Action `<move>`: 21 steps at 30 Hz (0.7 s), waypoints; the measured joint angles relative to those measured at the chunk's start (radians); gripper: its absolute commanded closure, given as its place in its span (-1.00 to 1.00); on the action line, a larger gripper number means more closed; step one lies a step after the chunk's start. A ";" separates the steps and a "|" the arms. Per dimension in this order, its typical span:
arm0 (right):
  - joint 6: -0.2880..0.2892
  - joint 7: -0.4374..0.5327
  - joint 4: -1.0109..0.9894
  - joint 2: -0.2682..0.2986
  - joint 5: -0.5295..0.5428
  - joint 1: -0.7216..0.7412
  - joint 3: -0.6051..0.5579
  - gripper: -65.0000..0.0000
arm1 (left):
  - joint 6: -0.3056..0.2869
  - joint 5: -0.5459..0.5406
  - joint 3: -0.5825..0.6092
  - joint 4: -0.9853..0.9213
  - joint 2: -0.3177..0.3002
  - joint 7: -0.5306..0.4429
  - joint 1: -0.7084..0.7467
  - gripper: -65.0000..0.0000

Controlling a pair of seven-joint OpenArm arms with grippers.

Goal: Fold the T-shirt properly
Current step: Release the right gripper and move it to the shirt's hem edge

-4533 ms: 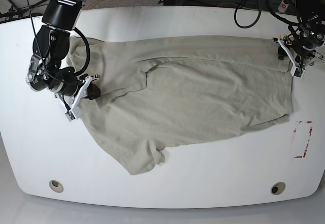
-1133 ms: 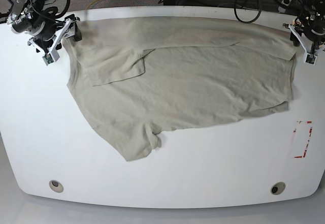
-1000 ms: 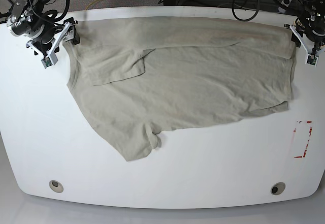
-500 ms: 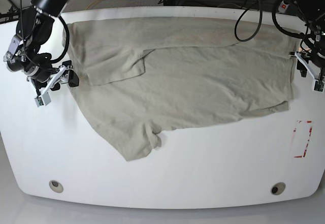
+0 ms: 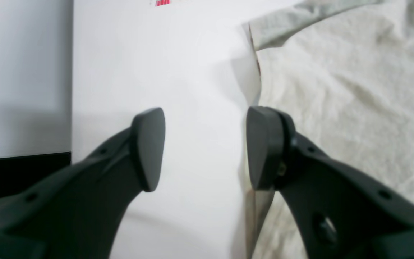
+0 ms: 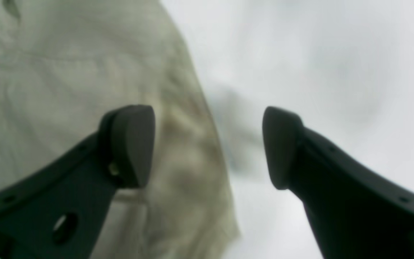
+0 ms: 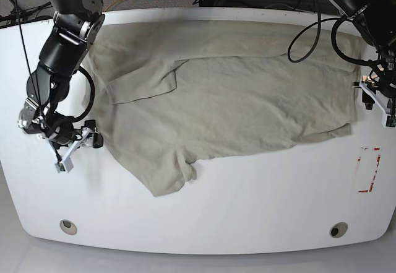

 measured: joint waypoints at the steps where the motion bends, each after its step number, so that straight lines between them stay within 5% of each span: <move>1: 0.000 0.026 -0.029 0.000 -0.006 0.013 -0.006 -0.39 | 0.000 0.000 0.000 -0.005 0.000 -0.001 -0.001 -0.03; 14: -0.006 0.500 -0.564 0.006 -0.225 0.180 -0.014 -0.39 | 0.000 0.002 0.003 -0.017 0.000 -0.003 -0.004 -0.03; 21: -0.007 0.595 -0.625 -0.017 -0.241 0.192 -0.013 -0.37 | 0.000 0.001 0.002 -0.017 0.000 -0.003 -0.005 -0.03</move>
